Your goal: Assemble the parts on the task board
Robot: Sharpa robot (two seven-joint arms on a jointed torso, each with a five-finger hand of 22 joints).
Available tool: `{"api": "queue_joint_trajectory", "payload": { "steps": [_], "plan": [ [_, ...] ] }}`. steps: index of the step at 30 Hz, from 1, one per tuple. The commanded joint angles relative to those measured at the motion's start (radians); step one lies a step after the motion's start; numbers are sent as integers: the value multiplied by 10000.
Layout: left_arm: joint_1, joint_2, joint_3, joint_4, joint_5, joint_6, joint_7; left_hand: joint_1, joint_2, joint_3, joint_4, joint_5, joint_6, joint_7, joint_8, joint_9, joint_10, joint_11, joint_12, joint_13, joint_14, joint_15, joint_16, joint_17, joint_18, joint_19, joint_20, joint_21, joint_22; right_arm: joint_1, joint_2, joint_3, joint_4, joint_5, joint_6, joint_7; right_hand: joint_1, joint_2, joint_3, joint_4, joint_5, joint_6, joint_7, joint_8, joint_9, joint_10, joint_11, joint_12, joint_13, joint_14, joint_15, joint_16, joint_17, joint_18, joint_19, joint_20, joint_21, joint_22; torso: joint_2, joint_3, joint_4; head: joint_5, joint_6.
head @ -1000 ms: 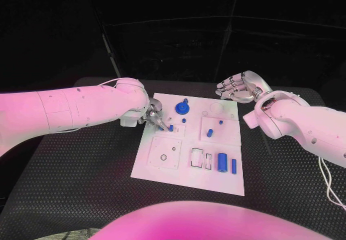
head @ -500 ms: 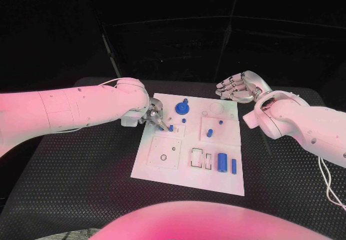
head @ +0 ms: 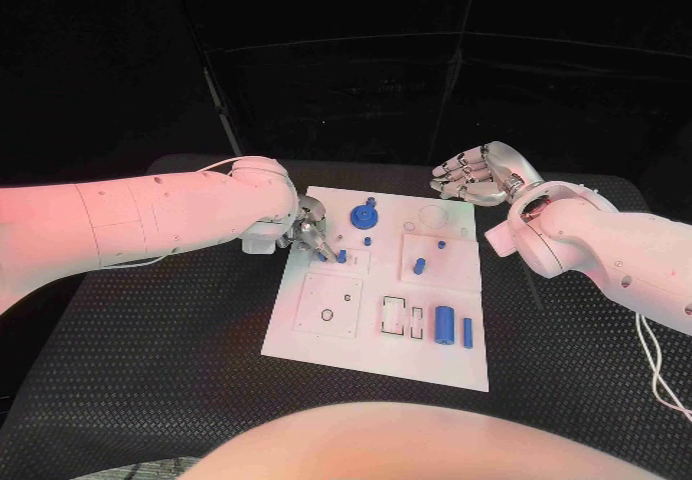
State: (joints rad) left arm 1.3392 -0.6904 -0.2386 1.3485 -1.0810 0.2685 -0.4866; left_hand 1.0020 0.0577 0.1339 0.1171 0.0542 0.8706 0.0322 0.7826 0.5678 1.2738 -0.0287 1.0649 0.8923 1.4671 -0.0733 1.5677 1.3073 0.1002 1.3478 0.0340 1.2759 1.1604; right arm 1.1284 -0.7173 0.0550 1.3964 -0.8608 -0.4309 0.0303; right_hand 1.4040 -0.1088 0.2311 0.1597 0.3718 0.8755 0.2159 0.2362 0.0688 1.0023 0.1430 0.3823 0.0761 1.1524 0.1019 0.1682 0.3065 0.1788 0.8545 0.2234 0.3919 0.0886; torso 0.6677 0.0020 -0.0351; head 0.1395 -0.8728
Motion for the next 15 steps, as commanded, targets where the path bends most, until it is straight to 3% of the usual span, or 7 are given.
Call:
{"api": "queue_joint_trajectory", "payload": {
  "steps": [1,15],
  "plan": [
    [-25,12,-16,24,92,-67,7,-78,-81,-81,0,61,14,80,-7,13,26,29,49,-1,1037,-53,31,2635,-84,66,3,4,14,19,17,5,2,15,58,94,-91,27,33,20,19,-49,33,-50,5,6,76,-44,-47,83,5,-102,-30,46,75,0,-60,-33,2,0,-1,-5,2],
    [-25,-13,-16,-6,92,-116,1,-324,-203,-415,180,59,20,82,6,25,3,33,27,-47,1037,-49,31,2635,-78,54,7,-26,-3,17,18,4,-14,18,63,93,-91,27,33,19,19,-49,33,-50,6,6,76,-44,-48,84,5,-103,-31,46,76,0,-62,-33,0,0,-3,-7,2]
  ]
}}
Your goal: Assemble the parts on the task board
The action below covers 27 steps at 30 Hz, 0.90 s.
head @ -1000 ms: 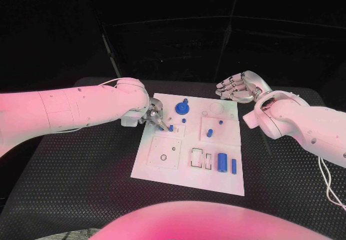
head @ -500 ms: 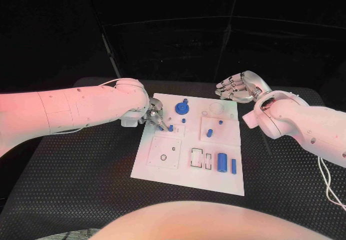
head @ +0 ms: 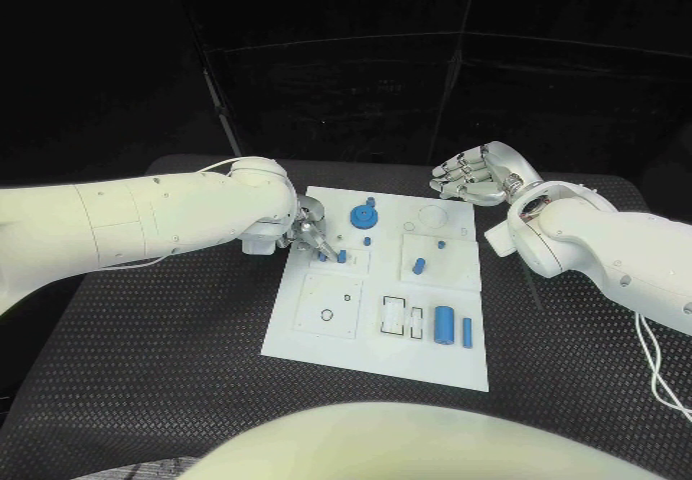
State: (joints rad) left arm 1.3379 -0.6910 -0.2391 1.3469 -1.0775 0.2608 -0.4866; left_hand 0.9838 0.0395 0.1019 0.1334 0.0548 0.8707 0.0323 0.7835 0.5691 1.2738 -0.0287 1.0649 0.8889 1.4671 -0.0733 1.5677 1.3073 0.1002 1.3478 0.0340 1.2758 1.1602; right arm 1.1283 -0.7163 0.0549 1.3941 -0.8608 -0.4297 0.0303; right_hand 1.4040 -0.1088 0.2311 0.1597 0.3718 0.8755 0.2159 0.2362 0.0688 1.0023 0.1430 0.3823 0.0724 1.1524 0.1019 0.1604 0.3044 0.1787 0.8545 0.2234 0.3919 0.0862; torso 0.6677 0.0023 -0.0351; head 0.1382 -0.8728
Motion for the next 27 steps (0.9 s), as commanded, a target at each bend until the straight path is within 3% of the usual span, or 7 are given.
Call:
{"api": "queue_joint_trajectory", "payload": {
  "steps": [1,10,27],
  "plan": [
    [-12,-11,-11,14,57,-43,2,-162,-49,-152,32,52,19,81,-1,14,0,33,25,-17,1037,-49,31,2635,-77,52,8,-30,-5,18,9,5,8,19,51,93,-91,27,33,19,19,-50,34,-50,5,6,76,-44,-11,84,5,-24,-10,47,76,0,-62,-10,-1,-3,-3,3,2],
    [-12,-98,-10,99,57,-108,9,-212,-190,-470,95,51,8,84,7,25,-28,35,-4,-65,1037,-48,31,2635,-64,21,8,-83,-57,16,19,4,-8,30,79,92,-91,27,33,19,19,-50,34,-50,5,6,76,-44,-11,84,5,-24,-10,47,76,0,-62,-10,-3,-3,0,-9,2],
    [-9,-381,-9,270,80,-279,63,-162,-170,-507,86,62,-12,87,2,25,-58,37,-41,-114,1037,-47,31,2635,-51,-11,8,-129,-113,10,33,2,-44,34,107,92,-98,31,32,21,19,-49,34,-49,6,8,77,-43,-20,87,6,-34,-15,46,81,1,-74,-16,-3,-2,-3,-22,2]
  ]
}}
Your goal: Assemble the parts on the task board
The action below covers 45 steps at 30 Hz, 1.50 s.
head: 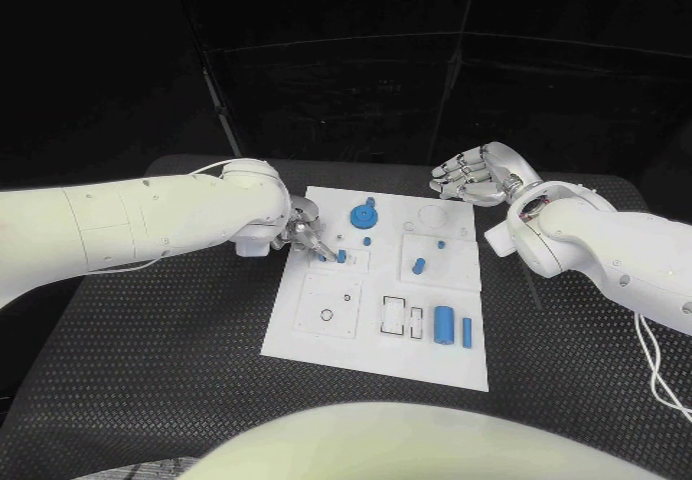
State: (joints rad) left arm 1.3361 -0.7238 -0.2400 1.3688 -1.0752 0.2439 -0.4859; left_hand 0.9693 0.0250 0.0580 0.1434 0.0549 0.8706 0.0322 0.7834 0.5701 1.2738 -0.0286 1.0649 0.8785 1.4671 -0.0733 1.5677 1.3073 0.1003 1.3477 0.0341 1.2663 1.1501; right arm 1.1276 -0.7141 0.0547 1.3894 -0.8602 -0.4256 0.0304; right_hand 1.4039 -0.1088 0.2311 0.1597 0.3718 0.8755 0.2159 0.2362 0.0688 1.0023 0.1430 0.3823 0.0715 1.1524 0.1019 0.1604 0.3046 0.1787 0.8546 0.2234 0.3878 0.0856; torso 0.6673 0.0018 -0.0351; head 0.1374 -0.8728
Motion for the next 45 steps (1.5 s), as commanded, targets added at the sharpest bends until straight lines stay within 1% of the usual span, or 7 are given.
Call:
{"api": "queue_joint_trajectory", "payload": {
  "steps": [1,6,10,16,27,35,45],
  "plan": [
    [11,-80,0,67,89,-118,63,-17,-24,-69,-13,61,-11,87,3,16,-57,37,-41,-10,1037,-47,31,2635,-52,-10,8,-34,-12,17,12,4,-1,29,65,92,-98,31,32,21,19,-49,34,-49,6,9,77,-43,-11,87,6,-34,-17,46,81,1,-32,-9,1,3,-2,-13,2],
    [52,-227,1,169,298,-157,120,91,6,-117,-49,66,-49,95,-11,14,-79,42,-59,-33,1037,-44,31,2635,-47,-22,10,-55,-32,16,18,3,-18,45,67,95,-98,31,32,21,19,-49,34,-49,6,9,77,-43,-11,87,6,-34,-17,46,81,1,-32,-9,2,6,1,-28,2],
    [78,-278,1,214,427,-178,154,109,8,-131,-54,65,-59,98,-16,12,-92,44,-76,-56,1037,-43,31,2635,-45,-26,10,-63,-41,15,25,2,-26,48,70,98,-98,31,32,21,19,-49,34,-49,6,9,77,-43,-11,87,6,-34,-17,46,81,1,-32,-9,0,2,-6,-22,2],
    [102,-308,2,232,577,-248,211,130,19,-146,-57,66,-76,104,-28,8,-114,47,-105,-93,1037,-42,31,2635,-42,-34,11,-76,-55,13,35,0,-36,51,77,100,-98,31,32,21,19,-49,34,-49,6,9,77,-43,-11,87,6,-34,-17,46,81,1,-32,-9,1,4,-5,-17,2],
    [113,-328,2,225,893,-411,299,378,140,-242,-125,75,-180,143,-121,-35,-191,77,-185,-196,1037,-22,31,2635,-30,-67,25,-136,-114,12,38,-2,-43,76,78,101,-98,31,32,21,19,-49,34,-49,6,9,77,-43,-11,87,6,-34,-17,46,81,1,-32,-9,10,6,-1,-16,2],
    [117,-322,2,219,1073,-524,392,740,255,-407,-241,81,-317,233,-385,-222,-310,148,-326,-384,1037,31,31,2635,-20,-98,68,-203,-165,9,46,-4,-55,79,79,103,-97,39,35,17,21,-51,34,-47,7,10,76,-41,-26,92,6,-53,-27,46,90,3,-54,-20,3,5,0,2,2],
    [117,-256,1,174,1247,-506,445,1266,532,-476,-424,87,-343,323,-714,-519,-413,221,-454,-561,1037,92,31,2635,-8,-122,127,-264,-203,4,67,-6,-75,79,88,107,-97,39,35,17,21,-51,34,-47,7,10,76,-41,-26,92,6,-53,-27,46,90,3,-54,-20,9,5,-6,-3,2]
  ]
}}
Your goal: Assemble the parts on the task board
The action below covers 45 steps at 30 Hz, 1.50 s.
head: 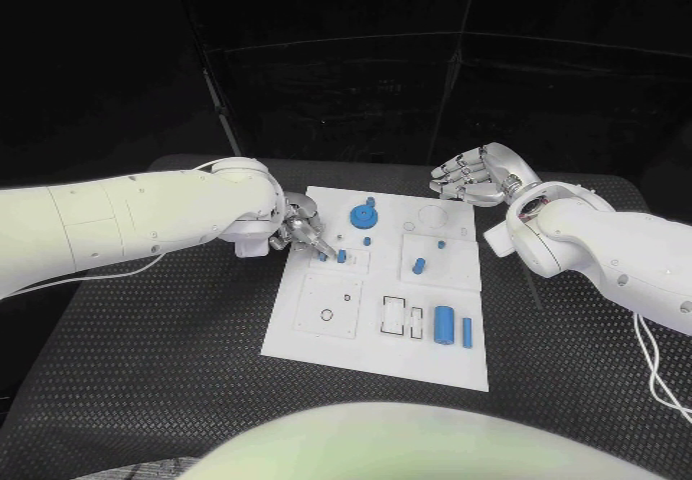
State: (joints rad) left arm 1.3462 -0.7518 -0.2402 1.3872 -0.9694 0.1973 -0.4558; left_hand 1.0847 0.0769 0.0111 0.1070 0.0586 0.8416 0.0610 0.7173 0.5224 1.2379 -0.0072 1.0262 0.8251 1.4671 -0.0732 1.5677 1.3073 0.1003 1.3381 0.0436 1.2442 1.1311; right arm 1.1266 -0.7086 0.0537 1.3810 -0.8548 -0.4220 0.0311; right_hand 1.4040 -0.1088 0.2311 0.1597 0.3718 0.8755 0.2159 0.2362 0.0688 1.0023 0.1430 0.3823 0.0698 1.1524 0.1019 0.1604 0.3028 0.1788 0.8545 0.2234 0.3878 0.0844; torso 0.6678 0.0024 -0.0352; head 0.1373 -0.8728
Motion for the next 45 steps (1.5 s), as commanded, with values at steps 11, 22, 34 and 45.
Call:
{"api": "queue_joint_trajectory", "payload": {
  "steps": [11,22,34,45],
  "plan": [
    [17,140,2,-128,199,204,-7,235,44,-136,-85,36,-84,100,-238,-218,-194,59,-241,-244,1037,130,31,2635,20,-108,66,-163,-144,11,5,2,13,26,49,104,-97,39,35,17,21,-51,34,-47,6,10,76,-41,-9,92,6,-53,-9,46,90,3,-54,-9,4,-4,-3,-25,2],
    [17,247,2,-190,189,274,-77,347,114,-251,-95,32,-35,122,-334,-351,-213,80,-253,-271,1037,149,31,2635,21,-107,90,-174,-133,9,11,1,14,45,49,112,-97,39,35,17,21,-51,34,-47,6,10,76,-41,-9,92,6,-53,-9,46,90,3,-54,-9,3,-1,1,-25,2],
    [17,290,2,-266,-114,435,-188,271,65,-437,-18,28,0,132,-372,-421,-220,92,-255,-290,1037,160,31,2635,25,-112,102,-188,-138,7,10,0,12,53,57,113,-97,39,35,17,21,-51,34,-47,6,10,76,-41,-9,92,6,-53,-9,46,90,3,-54,-9,-4,-3,6,-34,2],
    [17,299,2,-259,-137,514,-201,303,37,-551,-14,32,36,124,-384,-465,-206,88,-233,-277,1037,161,31,2635,21,-98,107,-177,-114,5,11,0,10,53,67,114,-97,39,35,17,21,-51,34,-47,6,10,76,-41,-9,92,6,-53,-9,46,90,3,-54,-9,2,-3,-1,-28,2]
  ]
}}
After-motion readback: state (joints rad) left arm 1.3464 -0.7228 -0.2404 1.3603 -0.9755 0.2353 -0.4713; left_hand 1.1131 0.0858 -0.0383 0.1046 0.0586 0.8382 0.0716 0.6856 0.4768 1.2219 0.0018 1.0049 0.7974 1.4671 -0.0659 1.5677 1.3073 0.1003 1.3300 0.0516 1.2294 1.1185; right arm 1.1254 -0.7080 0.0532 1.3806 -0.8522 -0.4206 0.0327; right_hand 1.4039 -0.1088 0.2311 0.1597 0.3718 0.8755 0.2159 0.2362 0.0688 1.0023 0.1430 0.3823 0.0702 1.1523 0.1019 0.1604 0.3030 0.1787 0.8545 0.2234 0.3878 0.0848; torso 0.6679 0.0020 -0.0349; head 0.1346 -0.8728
